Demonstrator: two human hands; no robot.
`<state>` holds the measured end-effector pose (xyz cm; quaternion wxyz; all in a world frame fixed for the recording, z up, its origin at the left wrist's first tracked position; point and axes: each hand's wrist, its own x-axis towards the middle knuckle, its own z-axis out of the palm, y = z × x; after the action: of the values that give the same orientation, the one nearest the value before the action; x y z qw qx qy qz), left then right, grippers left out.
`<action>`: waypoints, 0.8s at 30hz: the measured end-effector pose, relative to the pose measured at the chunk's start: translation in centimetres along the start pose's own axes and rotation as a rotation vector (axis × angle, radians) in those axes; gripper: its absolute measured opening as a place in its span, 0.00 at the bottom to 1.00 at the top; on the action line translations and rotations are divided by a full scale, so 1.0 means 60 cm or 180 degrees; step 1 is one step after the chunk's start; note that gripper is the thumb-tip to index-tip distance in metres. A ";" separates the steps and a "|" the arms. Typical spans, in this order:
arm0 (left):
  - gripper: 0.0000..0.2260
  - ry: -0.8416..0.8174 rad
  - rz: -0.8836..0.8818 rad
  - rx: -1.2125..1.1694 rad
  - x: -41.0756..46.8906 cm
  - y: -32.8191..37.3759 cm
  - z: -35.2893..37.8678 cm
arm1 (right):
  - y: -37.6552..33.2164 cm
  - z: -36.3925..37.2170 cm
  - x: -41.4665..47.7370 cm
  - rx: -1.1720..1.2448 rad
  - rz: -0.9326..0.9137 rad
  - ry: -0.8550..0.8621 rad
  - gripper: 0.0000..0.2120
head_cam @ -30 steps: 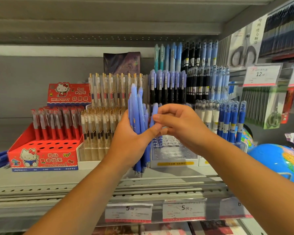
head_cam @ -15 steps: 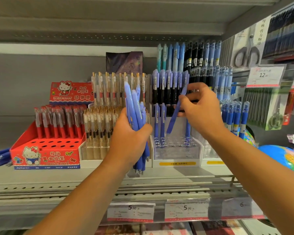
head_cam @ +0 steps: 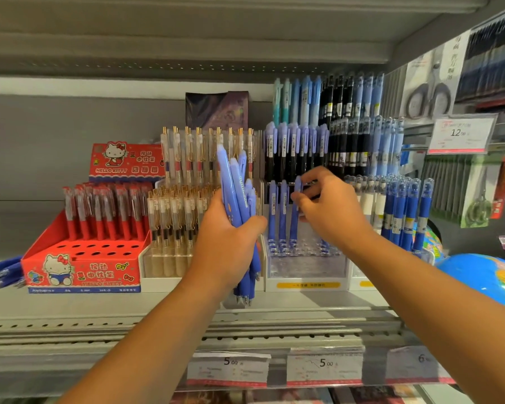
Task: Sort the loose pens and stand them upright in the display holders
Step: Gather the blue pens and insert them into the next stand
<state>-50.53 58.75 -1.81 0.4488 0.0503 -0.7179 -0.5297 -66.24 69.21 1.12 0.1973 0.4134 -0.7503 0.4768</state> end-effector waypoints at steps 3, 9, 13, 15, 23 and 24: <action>0.19 -0.0004 -0.0028 -0.0085 -0.001 0.002 0.002 | 0.004 0.003 -0.003 -0.0340 -0.0074 -0.0092 0.12; 0.21 -0.0031 -0.0019 -0.0146 -0.001 -0.001 0.002 | 0.002 0.001 -0.004 -0.0658 -0.0065 -0.0110 0.16; 0.21 -0.0096 -0.0050 -0.0261 0.000 -0.003 -0.001 | -0.010 -0.002 -0.014 -0.0774 -0.0142 0.0118 0.19; 0.21 -0.0116 -0.0008 -0.0172 0.000 -0.005 -0.002 | -0.025 -0.007 -0.022 -0.0545 -0.0303 0.0372 0.16; 0.21 -0.0303 0.0098 0.0013 0.001 -0.008 0.002 | -0.097 -0.018 -0.060 0.1749 -0.0297 -0.0884 0.05; 0.22 -0.0327 0.0096 -0.0002 0.000 -0.007 0.002 | -0.099 -0.018 -0.062 0.1791 -0.0310 -0.0927 0.06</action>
<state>-50.83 58.65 -2.16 0.4193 0.0121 -0.7406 -0.5250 -59.38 70.54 2.37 -0.0117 0.5511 -0.5887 0.5913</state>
